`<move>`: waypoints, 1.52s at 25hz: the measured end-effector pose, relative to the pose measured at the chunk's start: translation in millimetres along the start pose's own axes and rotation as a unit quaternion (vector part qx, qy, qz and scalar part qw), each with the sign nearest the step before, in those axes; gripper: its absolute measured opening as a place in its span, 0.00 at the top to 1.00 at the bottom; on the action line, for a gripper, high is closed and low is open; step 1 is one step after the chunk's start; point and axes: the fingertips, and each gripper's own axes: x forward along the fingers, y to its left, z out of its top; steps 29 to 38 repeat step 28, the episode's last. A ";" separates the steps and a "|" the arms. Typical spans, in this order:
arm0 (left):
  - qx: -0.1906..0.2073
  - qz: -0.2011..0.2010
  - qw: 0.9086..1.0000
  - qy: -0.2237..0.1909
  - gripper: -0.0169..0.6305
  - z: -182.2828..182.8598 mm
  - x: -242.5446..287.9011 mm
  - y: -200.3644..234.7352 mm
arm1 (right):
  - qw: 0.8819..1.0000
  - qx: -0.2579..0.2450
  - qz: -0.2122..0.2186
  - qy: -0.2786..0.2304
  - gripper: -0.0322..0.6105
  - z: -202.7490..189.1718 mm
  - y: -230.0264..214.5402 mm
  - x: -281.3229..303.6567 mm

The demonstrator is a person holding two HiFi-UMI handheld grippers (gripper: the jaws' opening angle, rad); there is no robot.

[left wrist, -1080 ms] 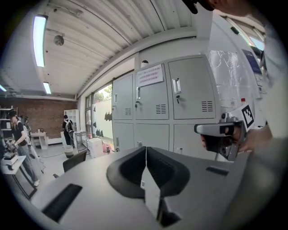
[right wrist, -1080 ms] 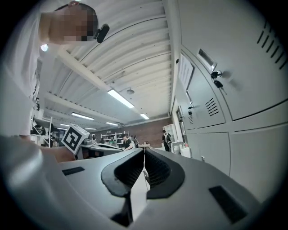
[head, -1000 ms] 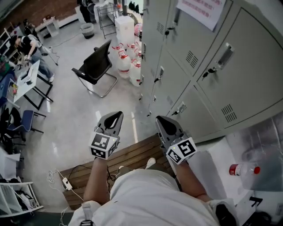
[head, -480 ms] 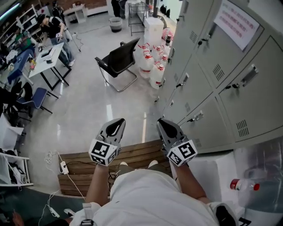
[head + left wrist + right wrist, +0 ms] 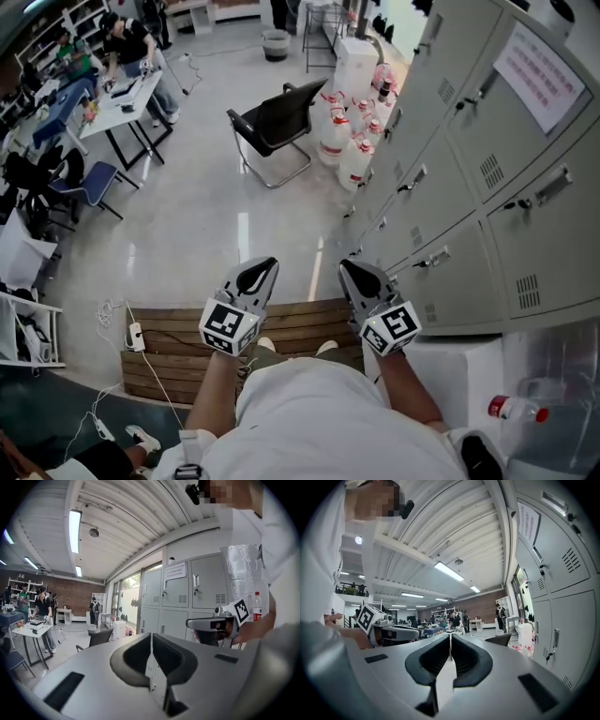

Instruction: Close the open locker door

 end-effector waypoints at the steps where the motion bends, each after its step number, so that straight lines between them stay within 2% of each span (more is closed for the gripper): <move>1: -0.001 0.001 1.000 0.001 0.96 -1.3 -1.1 1.2 | 1.000 -0.004 0.001 0.004 0.92 -2.2 0.9 1.7; 12: -0.005 -0.006 1.000 0.003 0.96 -6.3 -0.8 18.8 | 0.999 -0.023 0.017 0.020 0.92 -9.9 16.8 20.0; 21: -0.007 -0.031 0.999 0.005 0.96 -6.4 10.4 20.4 | 1.000 -0.012 -0.002 0.025 0.92 -9.5 14.8 24.5; 38: -0.012 -0.034 0.999 0.010 0.96 -12.2 12.7 24.9 | 1.000 -0.011 -0.005 0.026 0.92 -11.7 13.9 28.0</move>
